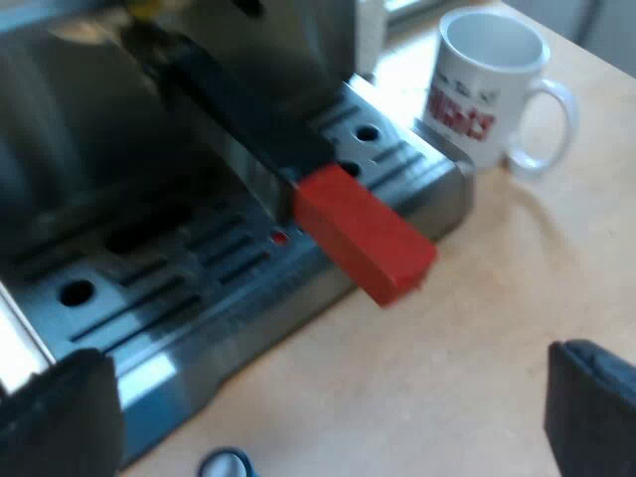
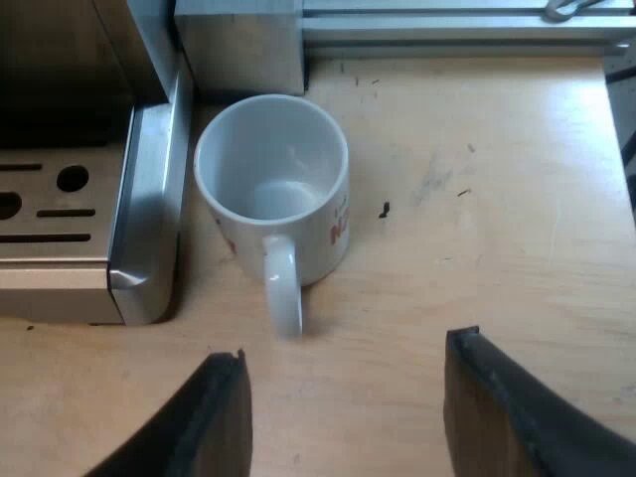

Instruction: Remove mug from coffee machine

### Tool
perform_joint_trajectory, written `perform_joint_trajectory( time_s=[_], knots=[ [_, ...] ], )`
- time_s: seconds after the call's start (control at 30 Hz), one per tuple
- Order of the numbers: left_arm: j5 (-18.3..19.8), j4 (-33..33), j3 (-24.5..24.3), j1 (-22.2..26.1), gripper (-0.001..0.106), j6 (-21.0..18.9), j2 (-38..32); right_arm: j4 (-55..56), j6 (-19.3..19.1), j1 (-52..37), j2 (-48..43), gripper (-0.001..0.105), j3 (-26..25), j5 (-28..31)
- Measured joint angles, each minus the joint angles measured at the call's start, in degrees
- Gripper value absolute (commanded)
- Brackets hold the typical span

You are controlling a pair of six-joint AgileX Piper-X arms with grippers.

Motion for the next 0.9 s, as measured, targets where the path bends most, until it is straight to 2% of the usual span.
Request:
perform_joint_trajectory(
  time_s=[0.1,0.2,0.33,0.47,0.53,0.63,0.7,0.9],
  knots=[
    [-0.6,0.1,-1.9,0.0,0.093,0.2,0.0,-2.4,0.0,-0.4,4.1,0.047,-1.1,-0.4],
    [-3.1,0.3,-3.4,0.5,0.093,0.3,0.0,-6.0,0.0,-3.1,8.2,0.047,-1.6,-3.4],
    [-4.4,2.4,-3.9,5.6,0.093,0.2,0.0,-9.5,0.0,-9.0,11.2,0.047,-1.6,-9.0],
    [-1.9,4.1,-3.9,13.2,0.093,-0.4,0.0,-11.3,-1.4,-16.5,11.4,0.047,-1.6,-10.9],
    [1.2,4.1,-3.9,19.6,0.093,-0.5,0.0,-11.7,-5.3,-21.9,11.4,0.047,-1.6,-12.3],
    [3.5,4.1,-3.9,26.3,0.093,-0.5,0.0,-11.6,-8.1,-26.2,11.4,0.047,-1.6,-13.4],
    [3.8,4.1,-3.9,29.2,0.093,-0.5,0.0,-11.6,-9.3,-28.7,11.4,0.047,-1.6,-13.5],
    [4.4,4.0,-3.9,29.5,0.093,0.6,-0.3,-11.2,-12.2,-32.5,10.0,0.047,-1.6,-11.7]
  ],
)
